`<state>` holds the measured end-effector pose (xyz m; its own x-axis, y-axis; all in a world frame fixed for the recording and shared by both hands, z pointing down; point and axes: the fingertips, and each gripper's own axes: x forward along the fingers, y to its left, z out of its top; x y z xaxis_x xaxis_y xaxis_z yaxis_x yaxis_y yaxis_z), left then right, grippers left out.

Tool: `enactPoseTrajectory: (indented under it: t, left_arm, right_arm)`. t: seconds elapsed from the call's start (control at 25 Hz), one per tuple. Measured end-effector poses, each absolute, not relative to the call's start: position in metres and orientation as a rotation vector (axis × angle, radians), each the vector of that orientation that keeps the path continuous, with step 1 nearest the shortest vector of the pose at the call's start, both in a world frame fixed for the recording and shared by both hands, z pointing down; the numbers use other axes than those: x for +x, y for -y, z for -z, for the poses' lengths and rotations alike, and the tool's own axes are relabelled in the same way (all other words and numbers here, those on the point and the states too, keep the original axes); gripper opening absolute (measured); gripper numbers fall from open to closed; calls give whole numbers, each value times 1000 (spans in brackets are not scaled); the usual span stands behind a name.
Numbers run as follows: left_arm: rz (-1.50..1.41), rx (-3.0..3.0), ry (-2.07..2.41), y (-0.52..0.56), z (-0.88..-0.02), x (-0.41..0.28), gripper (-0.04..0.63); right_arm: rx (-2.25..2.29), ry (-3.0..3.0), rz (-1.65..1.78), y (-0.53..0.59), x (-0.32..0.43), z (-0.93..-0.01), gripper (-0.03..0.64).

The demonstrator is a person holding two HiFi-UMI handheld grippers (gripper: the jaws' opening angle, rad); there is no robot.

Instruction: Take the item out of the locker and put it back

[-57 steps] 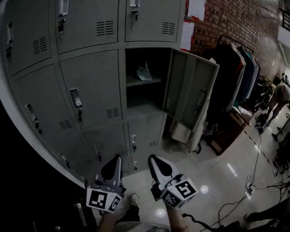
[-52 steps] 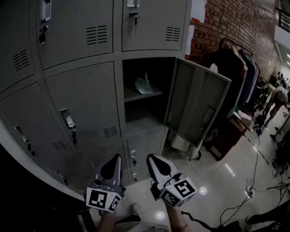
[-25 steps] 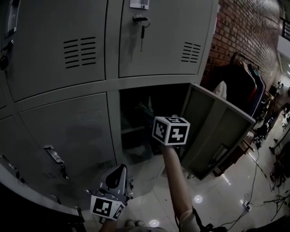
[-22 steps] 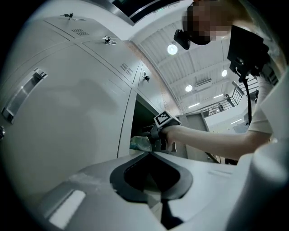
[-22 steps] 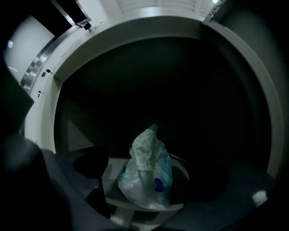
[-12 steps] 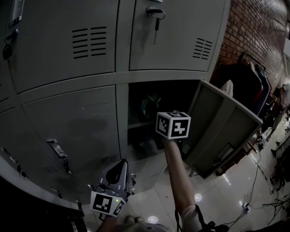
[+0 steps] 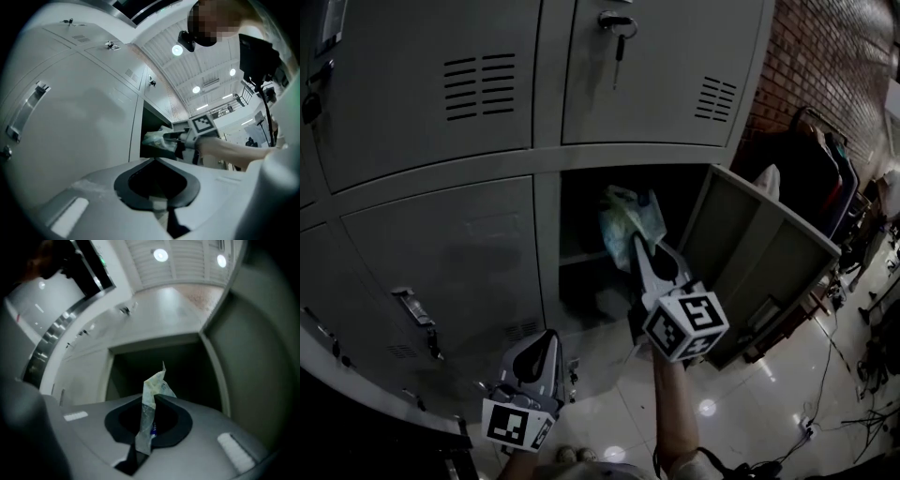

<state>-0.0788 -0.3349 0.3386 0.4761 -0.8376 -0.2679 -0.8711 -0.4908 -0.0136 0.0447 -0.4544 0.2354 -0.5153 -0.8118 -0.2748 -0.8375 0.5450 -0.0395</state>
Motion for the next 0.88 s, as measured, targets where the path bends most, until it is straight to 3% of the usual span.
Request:
enactPoseTrajectory:
  t: [0.12, 0.32, 0.88]
  left_arm:
    - [-359, -2556, -1509, 327, -332, -76, 5]
    - [-342, -2538, -1477, 319, -334, -75, 6]
    - [-355, -2518, -1512, 306, -336, -82, 6]
  right_arm:
    - [-1332, -2457, -307, 383, 53, -242, 14]
    - [-1163, -2330, -100, 318, 73, -279, 14]
    - [-1224, -2346, 3, 293, 80, -329, 14]
